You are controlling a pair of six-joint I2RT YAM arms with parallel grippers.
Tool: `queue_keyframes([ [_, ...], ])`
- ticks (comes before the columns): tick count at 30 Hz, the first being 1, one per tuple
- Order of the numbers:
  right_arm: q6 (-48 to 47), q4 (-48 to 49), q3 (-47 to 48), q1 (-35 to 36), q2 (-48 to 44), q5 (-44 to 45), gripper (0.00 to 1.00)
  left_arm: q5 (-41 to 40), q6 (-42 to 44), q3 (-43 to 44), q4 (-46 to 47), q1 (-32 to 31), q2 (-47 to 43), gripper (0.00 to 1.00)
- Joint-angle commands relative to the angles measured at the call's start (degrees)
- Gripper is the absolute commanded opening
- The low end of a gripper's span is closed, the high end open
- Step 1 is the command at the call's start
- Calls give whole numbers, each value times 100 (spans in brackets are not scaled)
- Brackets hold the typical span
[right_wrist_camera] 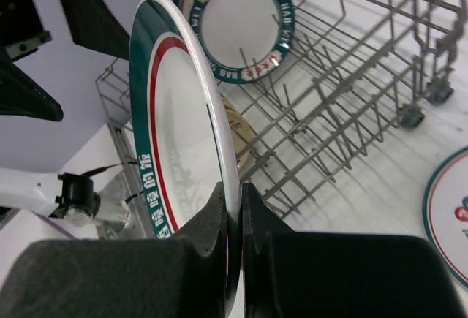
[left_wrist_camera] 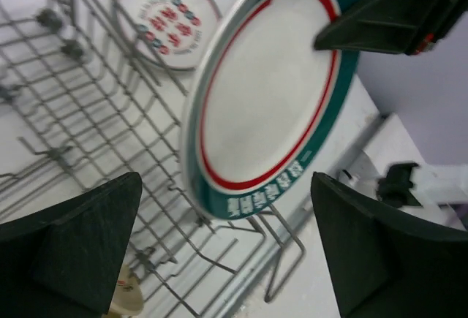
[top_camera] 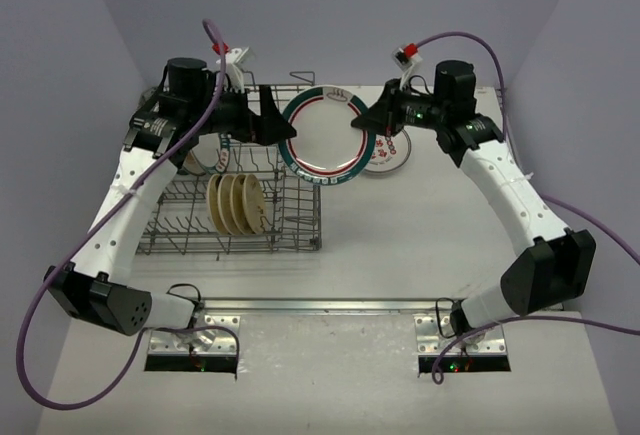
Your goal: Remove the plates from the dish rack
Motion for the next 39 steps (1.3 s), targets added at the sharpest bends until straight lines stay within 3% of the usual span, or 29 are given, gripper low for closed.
queue_keyframes([
  [1,731,188,88,-998,256,511,0,-2119,212,663,115,34,-226,100],
  [4,945,172,162,-1659,643,744,0,-2907,358,784,84,40,-303,100],
  [8,909,10,481,-1799,1457,884,0,-3417,454,661,57,40,-323,100],
  [13,913,-166,1011,-1808,2619,777,0,-3687,484,454,66,72,-291,100],
  [22,783,-375,1570,-1799,3634,600,0,-3697,596,136,3,340,-226,100],
  [24,740,-395,1585,-1787,3739,711,7,-3661,619,69,-24,385,-220,100],
  [26,614,-485,1636,-1761,3763,798,22,-3728,670,3,-36,407,-238,100],
  [29,416,-839,1845,-1731,3780,1113,63,-3958,768,-117,2,439,-249,100],
  [32,159,-1230,2031,-1664,3743,1418,71,-4370,850,-115,-14,472,-181,100],
  [39,-1230,-1118,1644,-1174,2958,3509,89,-5184,850,200,-487,797,368,95],
])
